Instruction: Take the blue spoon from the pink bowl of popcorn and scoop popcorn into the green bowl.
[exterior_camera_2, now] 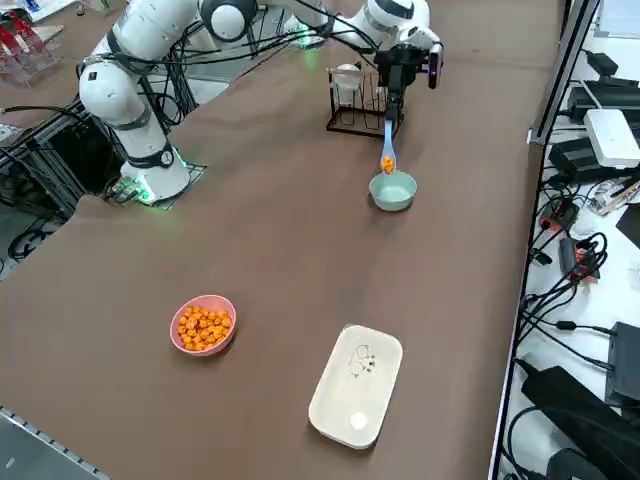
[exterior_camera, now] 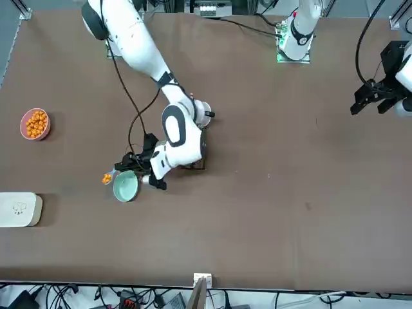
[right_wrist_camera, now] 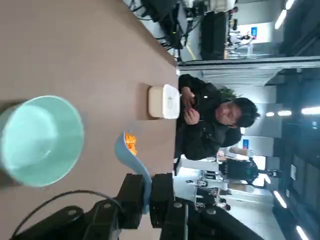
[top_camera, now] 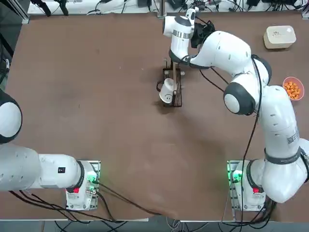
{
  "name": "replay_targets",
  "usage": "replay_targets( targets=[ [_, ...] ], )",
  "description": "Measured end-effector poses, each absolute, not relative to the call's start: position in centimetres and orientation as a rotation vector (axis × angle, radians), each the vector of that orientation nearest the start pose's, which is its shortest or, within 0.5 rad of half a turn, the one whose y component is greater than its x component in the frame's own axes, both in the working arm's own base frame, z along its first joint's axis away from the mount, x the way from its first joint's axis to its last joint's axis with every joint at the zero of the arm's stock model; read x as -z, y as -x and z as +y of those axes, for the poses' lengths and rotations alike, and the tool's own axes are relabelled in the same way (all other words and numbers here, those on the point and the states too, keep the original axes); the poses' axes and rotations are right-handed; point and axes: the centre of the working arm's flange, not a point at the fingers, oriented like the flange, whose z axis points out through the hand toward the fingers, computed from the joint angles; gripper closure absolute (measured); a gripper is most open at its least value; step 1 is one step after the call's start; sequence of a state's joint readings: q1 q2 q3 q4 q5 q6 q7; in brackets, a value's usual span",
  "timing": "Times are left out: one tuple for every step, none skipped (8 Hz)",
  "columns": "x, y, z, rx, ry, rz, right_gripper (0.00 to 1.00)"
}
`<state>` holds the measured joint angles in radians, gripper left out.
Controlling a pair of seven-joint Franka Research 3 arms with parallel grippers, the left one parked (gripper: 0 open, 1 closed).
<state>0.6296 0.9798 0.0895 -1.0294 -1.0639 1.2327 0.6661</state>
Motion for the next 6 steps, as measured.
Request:
replay_targets(
  targets=[
    [-26.6,-61.6,36.6,-0.093,-1.948,0.113,0.89],
    [-26.6,-61.5,37.1,-0.084,-1.994,0.117,0.89],
    [-26.6,-61.7,37.3,-0.076,-2.039,0.118,0.89],
    [-26.5,-61.9,37.4,-0.072,-2.081,0.121,0.89],
    [-26.3,-62.2,37.3,-0.068,-2.121,0.123,0.89],
    [-26.1,-62.7,36.8,-0.056,-2.160,0.115,0.89]
  ],
)
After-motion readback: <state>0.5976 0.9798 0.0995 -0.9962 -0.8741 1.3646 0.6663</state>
